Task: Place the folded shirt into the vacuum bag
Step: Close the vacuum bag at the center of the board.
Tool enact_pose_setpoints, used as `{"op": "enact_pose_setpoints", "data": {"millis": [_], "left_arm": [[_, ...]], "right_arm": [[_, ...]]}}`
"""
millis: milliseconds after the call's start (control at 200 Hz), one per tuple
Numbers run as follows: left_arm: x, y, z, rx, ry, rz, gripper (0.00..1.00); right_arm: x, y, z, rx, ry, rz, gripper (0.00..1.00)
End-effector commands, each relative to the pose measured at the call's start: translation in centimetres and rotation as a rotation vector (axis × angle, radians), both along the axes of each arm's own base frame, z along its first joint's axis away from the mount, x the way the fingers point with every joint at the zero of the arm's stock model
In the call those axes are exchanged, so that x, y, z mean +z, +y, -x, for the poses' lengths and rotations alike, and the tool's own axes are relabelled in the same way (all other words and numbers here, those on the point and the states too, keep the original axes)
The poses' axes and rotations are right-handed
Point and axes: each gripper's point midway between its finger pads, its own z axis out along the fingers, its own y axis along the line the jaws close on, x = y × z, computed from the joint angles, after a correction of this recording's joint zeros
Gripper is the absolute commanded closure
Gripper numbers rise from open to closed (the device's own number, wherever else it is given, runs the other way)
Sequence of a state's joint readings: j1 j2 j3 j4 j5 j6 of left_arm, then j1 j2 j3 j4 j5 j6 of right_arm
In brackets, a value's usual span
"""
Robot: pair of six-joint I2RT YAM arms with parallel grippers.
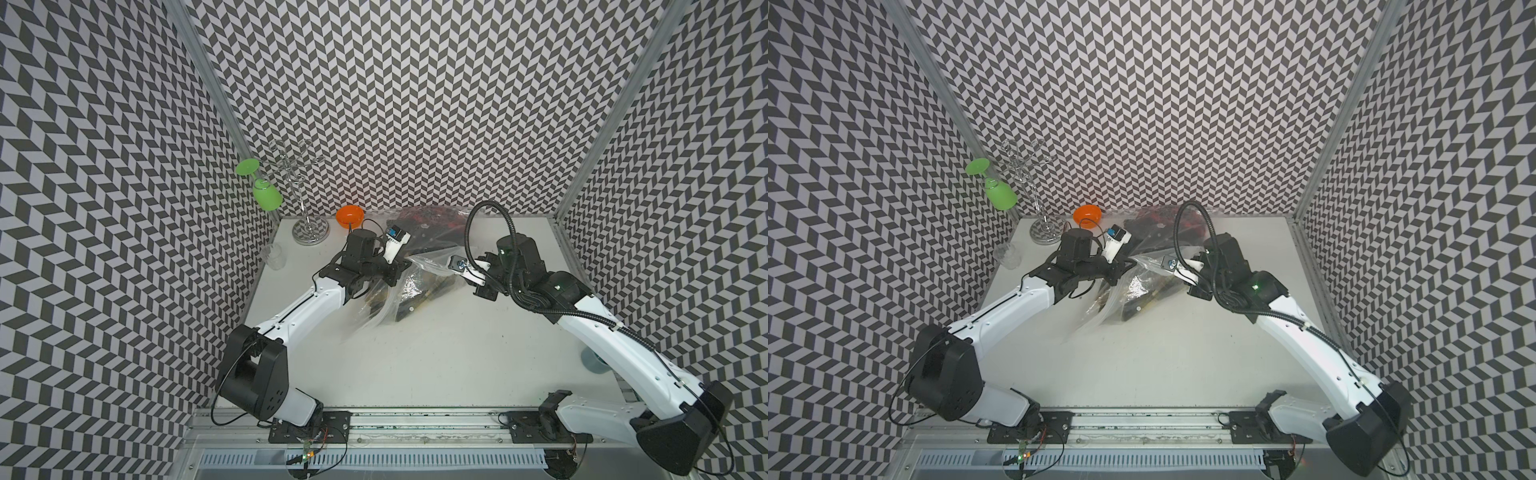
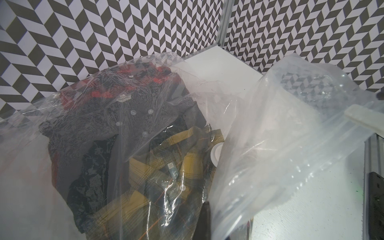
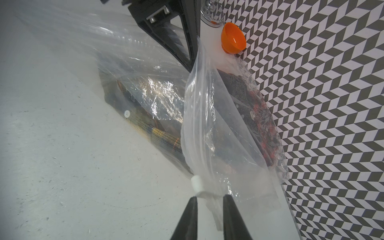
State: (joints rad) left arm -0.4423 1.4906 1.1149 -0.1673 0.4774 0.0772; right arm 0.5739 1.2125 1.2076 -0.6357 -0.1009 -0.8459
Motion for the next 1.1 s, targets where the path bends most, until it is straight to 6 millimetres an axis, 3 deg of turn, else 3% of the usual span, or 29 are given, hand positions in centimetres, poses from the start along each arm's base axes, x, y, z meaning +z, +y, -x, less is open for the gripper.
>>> {"op": "enact_pose_setpoints", "data": {"millis": [0, 230, 391, 566, 736, 861, 956, 1092], "left_arm": [[2.9, -0.1, -0.6, -0.003, -0.060, 0.043, 1.00], [2.7, 0.4, -0.6, 0.025, -0.058, 0.023, 1.00], [3.6, 1.0, -0.6, 0.046, -0.072, 0.001, 1.00], [3.9, 2.6, -0.2, 0.100, -0.095, -0.059, 0.83], [6.0, 4.0, 1.3, 0.128, -0.096, -0.087, 0.48], [9.1, 2.4, 4.4, 0.001, -0.097, 0.016, 0.39], [11.6, -1.3, 7.1, -0.135, -0.136, 0.110, 0.37], [14.7, -5.9, 8.9, -0.253, -0.259, 0.178, 0.34]], "right_arm": [[1.3, 0.5, -0.3, 0.010, -0.060, -0.038, 0.85], [4.6, 1.4, 0.3, 0.035, -0.098, -0.159, 1.00], [6.9, 1.4, 0.8, 0.008, -0.106, -0.270, 1.00], [8.9, 0.1, 1.0, -0.065, -0.132, -0.347, 1.00], [9.4, -0.7, 2.5, -0.048, -0.134, -0.365, 1.00], [8.7, -0.8, 2.8, -0.050, -0.099, -0.362, 1.00], [8.0, -0.8, 2.8, -0.057, -0.075, -0.363, 1.00], [7.4, -1.1, 3.3, -0.068, -0.039, -0.372, 1.00]]}}
